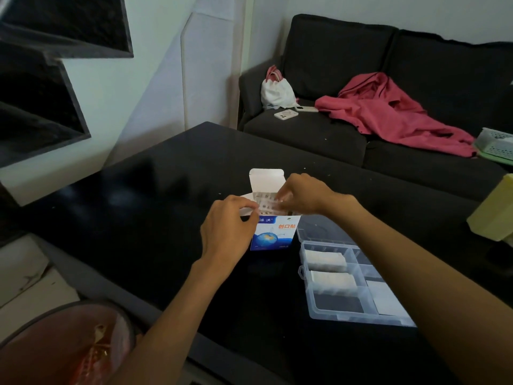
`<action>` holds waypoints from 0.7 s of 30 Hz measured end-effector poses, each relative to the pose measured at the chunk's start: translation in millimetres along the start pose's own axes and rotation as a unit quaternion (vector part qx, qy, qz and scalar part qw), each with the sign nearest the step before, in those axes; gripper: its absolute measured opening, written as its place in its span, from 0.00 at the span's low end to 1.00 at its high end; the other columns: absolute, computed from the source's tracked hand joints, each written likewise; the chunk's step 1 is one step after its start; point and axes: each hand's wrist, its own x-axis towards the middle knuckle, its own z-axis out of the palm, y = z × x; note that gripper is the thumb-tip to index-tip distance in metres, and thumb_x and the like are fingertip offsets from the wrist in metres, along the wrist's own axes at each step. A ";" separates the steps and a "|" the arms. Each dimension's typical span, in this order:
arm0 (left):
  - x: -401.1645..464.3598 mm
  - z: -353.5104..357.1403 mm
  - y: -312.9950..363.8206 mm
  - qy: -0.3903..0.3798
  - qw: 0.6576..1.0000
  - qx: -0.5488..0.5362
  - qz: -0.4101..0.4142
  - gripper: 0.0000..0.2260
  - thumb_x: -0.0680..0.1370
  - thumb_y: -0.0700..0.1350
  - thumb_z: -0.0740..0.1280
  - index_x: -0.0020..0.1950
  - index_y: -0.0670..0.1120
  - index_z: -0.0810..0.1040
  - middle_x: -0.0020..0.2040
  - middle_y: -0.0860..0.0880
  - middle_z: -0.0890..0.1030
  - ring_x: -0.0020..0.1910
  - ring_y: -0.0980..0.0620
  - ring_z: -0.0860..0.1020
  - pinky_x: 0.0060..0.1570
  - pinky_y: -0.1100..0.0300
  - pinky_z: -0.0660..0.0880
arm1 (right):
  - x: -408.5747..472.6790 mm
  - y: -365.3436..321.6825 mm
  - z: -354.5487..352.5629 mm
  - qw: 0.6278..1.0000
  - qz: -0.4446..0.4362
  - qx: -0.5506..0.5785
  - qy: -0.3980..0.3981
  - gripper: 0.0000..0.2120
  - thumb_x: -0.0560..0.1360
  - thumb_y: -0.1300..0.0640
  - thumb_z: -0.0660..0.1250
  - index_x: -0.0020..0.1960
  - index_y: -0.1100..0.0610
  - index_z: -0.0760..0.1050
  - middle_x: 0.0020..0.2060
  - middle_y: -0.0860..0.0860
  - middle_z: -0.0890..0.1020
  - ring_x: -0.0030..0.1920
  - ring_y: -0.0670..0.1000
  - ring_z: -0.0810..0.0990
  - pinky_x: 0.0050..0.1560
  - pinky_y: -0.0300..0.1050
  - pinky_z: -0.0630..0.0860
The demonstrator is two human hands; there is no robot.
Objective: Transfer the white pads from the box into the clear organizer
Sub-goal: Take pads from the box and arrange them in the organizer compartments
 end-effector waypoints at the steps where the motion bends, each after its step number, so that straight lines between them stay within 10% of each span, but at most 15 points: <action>1: -0.1 -0.3 -0.5 0.000 1.000 -0.004 0.008 0.12 0.76 0.49 0.68 0.59 0.52 0.78 0.63 0.51 0.76 0.63 0.54 0.72 0.47 0.63 0.71 | -3.2 2.3 -3.6 0.999 -0.001 0.032 0.006 0.16 0.75 0.54 0.67 0.60 0.61 0.77 0.58 0.55 0.80 0.52 0.52 0.79 0.46 0.40 0.75; 8: -8.4 -3.4 17.2 0.039 0.994 -0.096 0.022 0.16 0.79 0.58 0.58 0.52 0.50 0.80 0.48 0.52 0.81 0.44 0.60 0.76 0.36 0.69 0.66 | -61.8 5.9 -10.6 0.955 -0.024 0.224 0.193 0.12 0.75 0.55 0.65 0.56 0.58 0.79 0.49 0.52 0.83 0.43 0.44 0.81 0.42 0.39 0.79; 12: -20.9 -3.9 46.7 -0.209 0.914 -0.317 -0.140 0.22 0.78 0.63 0.55 0.51 0.49 0.81 0.42 0.51 0.83 0.35 0.59 0.77 0.31 0.68 0.68 | -111.5 17.7 17.1 0.962 -0.055 0.073 0.256 0.12 0.73 0.55 0.68 0.56 0.52 0.80 0.45 0.50 0.84 0.42 0.48 0.82 0.42 0.45 0.80; 17: -36.1 14.2 48.0 -0.330 0.887 -0.298 -0.126 0.05 0.76 0.48 0.69 0.50 0.54 0.82 0.45 0.55 0.82 0.44 0.59 0.78 0.36 0.68 0.71 | -154.9 37.8 36.1 0.970 -0.068 -0.009 0.232 0.12 0.72 0.49 0.66 0.54 0.48 0.81 0.43 0.45 0.84 0.42 0.46 0.81 0.41 0.43 0.79; 21: -44.5 25.3 47.1 -0.350 0.897 -0.269 -0.021 0.13 0.76 0.44 0.68 0.60 0.51 0.78 0.47 0.57 0.79 0.46 0.61 0.78 0.33 0.74 0.72 | -167.9 48.3 40.5 0.972 0.054 0.200 0.107 0.16 0.70 0.42 0.64 0.57 0.39 0.73 0.51 0.33 0.75 0.50 0.36 0.75 0.47 0.29 0.72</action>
